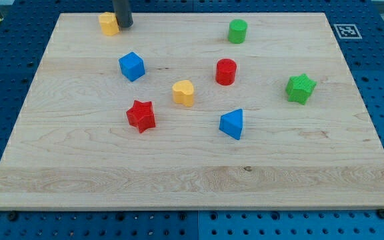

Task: Push the blue cube closer to the yellow hexagon

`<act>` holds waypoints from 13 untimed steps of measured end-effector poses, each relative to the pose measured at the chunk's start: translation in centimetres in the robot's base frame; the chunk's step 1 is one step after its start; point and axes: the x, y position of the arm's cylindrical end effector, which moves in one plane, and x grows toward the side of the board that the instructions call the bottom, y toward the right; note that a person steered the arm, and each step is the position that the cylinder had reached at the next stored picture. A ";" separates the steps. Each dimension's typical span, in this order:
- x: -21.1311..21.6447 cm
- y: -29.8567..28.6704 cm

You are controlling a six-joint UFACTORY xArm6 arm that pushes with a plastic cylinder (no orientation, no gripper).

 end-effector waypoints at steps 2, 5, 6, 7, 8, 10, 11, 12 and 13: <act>0.0 -2.5; 7.2 5.3; 12.4 7.4; 13.3 7.4; 16.4 7.4; 16.1 5.4; 16.0 4.4; 15.5 4.0; 13.6 1.8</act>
